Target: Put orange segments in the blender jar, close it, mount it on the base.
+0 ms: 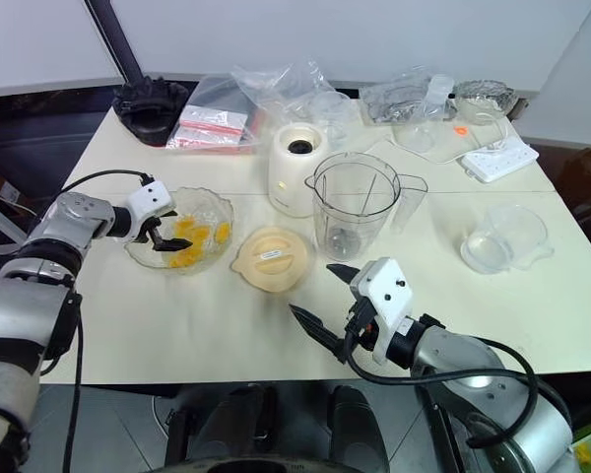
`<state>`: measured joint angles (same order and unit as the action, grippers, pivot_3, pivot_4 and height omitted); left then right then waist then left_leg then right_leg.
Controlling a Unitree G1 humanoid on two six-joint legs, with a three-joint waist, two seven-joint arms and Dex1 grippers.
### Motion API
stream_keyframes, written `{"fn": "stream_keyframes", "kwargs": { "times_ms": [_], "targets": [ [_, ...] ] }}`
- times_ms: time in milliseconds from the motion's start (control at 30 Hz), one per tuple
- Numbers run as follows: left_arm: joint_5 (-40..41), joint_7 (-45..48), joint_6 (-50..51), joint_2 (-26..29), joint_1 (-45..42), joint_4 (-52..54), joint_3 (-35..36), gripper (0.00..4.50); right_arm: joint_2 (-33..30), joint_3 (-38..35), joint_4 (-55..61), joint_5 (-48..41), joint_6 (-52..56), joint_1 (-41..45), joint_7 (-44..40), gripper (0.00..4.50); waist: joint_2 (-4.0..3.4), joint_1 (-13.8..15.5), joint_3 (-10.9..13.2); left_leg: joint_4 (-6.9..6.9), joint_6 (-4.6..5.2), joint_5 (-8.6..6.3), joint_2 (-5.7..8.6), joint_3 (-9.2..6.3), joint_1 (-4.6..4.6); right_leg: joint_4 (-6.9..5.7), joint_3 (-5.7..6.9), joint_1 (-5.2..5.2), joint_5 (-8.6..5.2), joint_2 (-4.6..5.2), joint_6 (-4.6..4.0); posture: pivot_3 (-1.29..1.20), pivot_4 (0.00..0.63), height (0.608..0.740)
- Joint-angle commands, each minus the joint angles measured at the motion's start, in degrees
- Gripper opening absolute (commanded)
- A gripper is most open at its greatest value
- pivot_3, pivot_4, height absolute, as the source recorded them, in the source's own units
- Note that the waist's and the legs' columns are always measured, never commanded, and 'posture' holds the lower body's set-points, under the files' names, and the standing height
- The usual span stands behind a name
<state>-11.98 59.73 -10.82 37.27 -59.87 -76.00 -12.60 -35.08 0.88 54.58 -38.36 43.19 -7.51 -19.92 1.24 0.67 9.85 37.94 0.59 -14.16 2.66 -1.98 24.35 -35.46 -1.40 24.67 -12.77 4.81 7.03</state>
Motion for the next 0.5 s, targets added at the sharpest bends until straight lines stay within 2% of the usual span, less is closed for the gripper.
{"fn": "stream_keyframes", "kwargs": {
  "times_ms": [33,500],
  "targets": [
    [-0.4,0.3,-1.0,0.7,0.3,1.0,1.0,4.5,0.2,-0.3,2.6,-0.3,-0.9,-0.5,0.1,4.48,0.0,0.0,0.0,0.0,0.0,0.0,0.0,0.0,0.0,0.0,0.0,0.0,0.0,0.0,0.0,0.0,0.15,0.74],
    [-0.8,0.8,1.4,-1.8,1.0,1.1,1.1,4.5,0.5,0.0,1.7,0.0,-1.0,0.2,0.2,4.48,0.05,0.0,0.0,0.05,0.02,-0.01,0.0,-0.01,-0.05,-0.01,0.01,-0.08,0.0,-0.01,0.0,0.0,0.15,0.74]
  ]
}}
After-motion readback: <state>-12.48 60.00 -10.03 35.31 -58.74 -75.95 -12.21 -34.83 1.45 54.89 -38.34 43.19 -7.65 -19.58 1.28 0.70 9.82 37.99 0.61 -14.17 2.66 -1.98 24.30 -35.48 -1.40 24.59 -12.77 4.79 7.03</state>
